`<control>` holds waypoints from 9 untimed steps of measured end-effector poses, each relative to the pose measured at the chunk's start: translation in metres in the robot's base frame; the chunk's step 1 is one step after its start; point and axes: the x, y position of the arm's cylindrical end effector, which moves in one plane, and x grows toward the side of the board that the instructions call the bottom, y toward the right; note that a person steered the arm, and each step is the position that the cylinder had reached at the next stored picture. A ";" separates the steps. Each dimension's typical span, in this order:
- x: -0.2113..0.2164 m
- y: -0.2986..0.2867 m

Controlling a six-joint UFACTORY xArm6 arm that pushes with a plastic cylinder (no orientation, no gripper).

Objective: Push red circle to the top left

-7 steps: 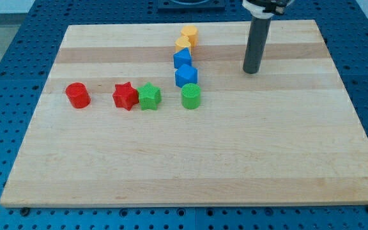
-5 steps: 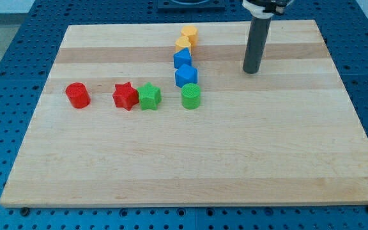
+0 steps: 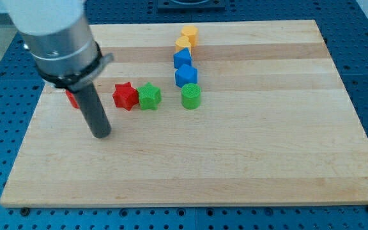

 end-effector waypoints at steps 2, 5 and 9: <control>-0.058 -0.005; -0.041 -0.008; -0.075 -0.044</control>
